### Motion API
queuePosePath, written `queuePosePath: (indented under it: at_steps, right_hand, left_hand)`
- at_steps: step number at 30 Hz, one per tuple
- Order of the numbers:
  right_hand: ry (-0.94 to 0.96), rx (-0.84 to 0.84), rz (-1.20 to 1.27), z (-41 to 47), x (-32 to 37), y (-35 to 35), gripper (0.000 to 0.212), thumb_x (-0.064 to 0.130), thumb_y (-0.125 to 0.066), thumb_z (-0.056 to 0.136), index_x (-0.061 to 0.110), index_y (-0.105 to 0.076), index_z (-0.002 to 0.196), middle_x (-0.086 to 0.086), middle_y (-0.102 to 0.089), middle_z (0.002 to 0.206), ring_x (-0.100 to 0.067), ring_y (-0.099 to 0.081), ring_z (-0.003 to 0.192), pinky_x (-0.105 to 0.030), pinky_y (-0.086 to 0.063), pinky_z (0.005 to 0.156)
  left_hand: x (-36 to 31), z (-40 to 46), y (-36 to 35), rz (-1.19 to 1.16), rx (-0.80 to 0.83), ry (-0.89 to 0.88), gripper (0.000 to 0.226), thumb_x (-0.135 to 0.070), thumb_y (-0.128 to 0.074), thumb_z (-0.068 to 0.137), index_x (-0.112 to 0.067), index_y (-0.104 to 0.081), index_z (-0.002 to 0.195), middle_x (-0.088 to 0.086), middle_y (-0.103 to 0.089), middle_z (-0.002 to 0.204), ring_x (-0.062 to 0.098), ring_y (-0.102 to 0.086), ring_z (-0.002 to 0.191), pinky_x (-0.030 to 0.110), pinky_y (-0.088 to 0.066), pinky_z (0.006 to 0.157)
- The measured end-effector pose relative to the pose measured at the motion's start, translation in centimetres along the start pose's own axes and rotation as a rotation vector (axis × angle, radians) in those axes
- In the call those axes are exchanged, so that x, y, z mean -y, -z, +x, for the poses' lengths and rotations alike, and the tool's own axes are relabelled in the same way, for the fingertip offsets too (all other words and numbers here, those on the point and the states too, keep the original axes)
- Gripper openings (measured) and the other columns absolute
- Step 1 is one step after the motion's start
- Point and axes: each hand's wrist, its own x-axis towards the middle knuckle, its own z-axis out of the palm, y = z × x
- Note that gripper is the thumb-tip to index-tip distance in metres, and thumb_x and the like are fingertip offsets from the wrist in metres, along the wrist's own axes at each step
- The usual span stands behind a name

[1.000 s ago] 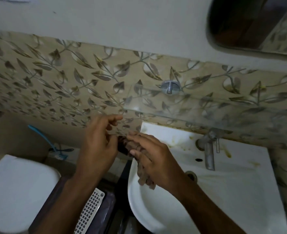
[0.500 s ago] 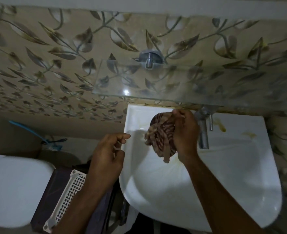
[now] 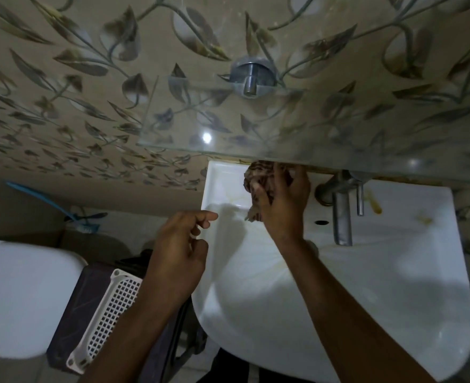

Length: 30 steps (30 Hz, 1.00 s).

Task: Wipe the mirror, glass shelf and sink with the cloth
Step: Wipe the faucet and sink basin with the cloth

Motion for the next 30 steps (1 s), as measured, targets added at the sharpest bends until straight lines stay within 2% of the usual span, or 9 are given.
queuePosePath:
  at_steps: [3,6,9,12,15,17,22,26,30]
  right_hand:
    - [0.061,0.139,-0.147,-2.2,0.4,-3.2,0.088,0.058,-0.056,0.090,0.012,-0.023,0.156,-0.022,-0.022,0.161,-0.042,-0.023,0.146,-0.058,-0.020,0.118]
    - [0.345,0.220,-0.069,-3.8,2.7,-6.0,0.066,0.037,-0.046,0.101,0.014,-0.019,0.157,-0.019,-0.020,0.163,-0.035,-0.013,0.153,-0.054,-0.014,0.123]
    - [0.418,0.211,-0.172,-3.5,2.9,-6.5,0.063,0.026,-0.050,0.102,0.007,-0.025,0.157,-0.016,-0.016,0.165,-0.031,-0.004,0.155,-0.052,-0.006,0.125]
    - [0.320,0.138,-0.373,-2.3,0.3,-4.0,0.073,0.016,-0.058,0.089,0.003,-0.028,0.155,-0.016,-0.016,0.165,-0.032,-0.006,0.154,-0.050,0.000,0.125]
    - [0.089,0.023,-0.477,-0.7,-3.4,-1.2,0.101,0.033,-0.083,0.066,-0.007,-0.037,0.147,-0.025,-0.033,0.157,-0.039,-0.029,0.147,-0.048,-0.011,0.124]
    - [-0.033,0.081,-0.555,-0.3,-3.9,-0.8,0.120,0.036,-0.095,0.050,-0.008,-0.037,0.146,-0.026,-0.033,0.156,-0.039,-0.031,0.146,-0.048,-0.016,0.124]
    - [0.118,0.097,-0.425,-1.6,-2.2,-2.7,0.096,0.011,-0.081,0.073,-0.004,-0.029,0.152,-0.022,-0.028,0.160,-0.037,-0.026,0.148,-0.046,-0.018,0.124]
    - [0.058,0.037,-0.458,-0.8,-5.0,-1.4,0.111,0.026,-0.089,0.069,0.004,-0.023,0.155,-0.017,-0.030,0.159,-0.031,-0.029,0.147,-0.043,-0.028,0.121]
    - [0.072,0.062,-0.345,-1.6,-1.4,-2.8,0.113,0.026,-0.088,0.069,0.006,-0.019,0.157,-0.016,-0.022,0.163,-0.031,-0.021,0.151,-0.042,-0.020,0.124]
  left_hand:
    - [-0.7,0.7,-0.4,0.020,0.018,-0.040,0.055,0.015,-0.056,0.078,-0.026,-0.067,0.114,-0.016,-0.058,0.101,0.002,-0.054,0.089,0.005,-0.040,0.070]
    - [-1.1,1.0,-0.9,0.047,0.041,-0.079,0.054,0.014,-0.057,0.077,-0.027,-0.067,0.111,-0.019,-0.057,0.099,0.003,-0.054,0.086,0.005,-0.039,0.068]
    - [-1.0,0.7,-1.4,0.051,0.062,-0.080,0.053,0.014,-0.058,0.078,-0.026,-0.066,0.111,-0.017,-0.056,0.099,0.005,-0.054,0.087,0.007,-0.039,0.068]
    - [-0.8,0.6,-1.6,0.032,0.069,-0.079,0.056,0.018,-0.057,0.076,-0.024,-0.068,0.112,-0.015,-0.057,0.101,0.006,-0.054,0.091,0.006,-0.039,0.070]
    - [-0.4,0.6,-2.0,0.031,0.084,-0.078,0.058,0.017,-0.057,0.076,-0.026,-0.067,0.113,-0.015,-0.057,0.103,0.004,-0.053,0.091,0.004,-0.038,0.071]
    - [-0.1,0.6,-2.4,0.038,0.101,-0.082,0.057,0.015,-0.058,0.077,-0.027,-0.065,0.114,-0.014,-0.056,0.105,0.003,-0.053,0.093,0.004,-0.039,0.073]
    - [0.4,1.0,-3.5,0.073,0.137,-0.101,0.054,0.010,-0.060,0.079,-0.029,-0.064,0.117,-0.014,-0.055,0.107,0.004,-0.052,0.099,0.003,-0.036,0.079]
    - [1.2,1.8,-3.8,0.152,0.170,-0.111,0.049,0.003,-0.058,0.084,-0.025,-0.062,0.124,-0.011,-0.054,0.116,0.005,-0.050,0.107,0.006,-0.033,0.088]
    - [3.1,1.8,-3.0,0.183,0.133,-0.028,0.044,0.000,-0.058,0.086,-0.023,-0.063,0.123,-0.010,-0.053,0.115,0.009,-0.051,0.104,0.021,-0.040,0.089]
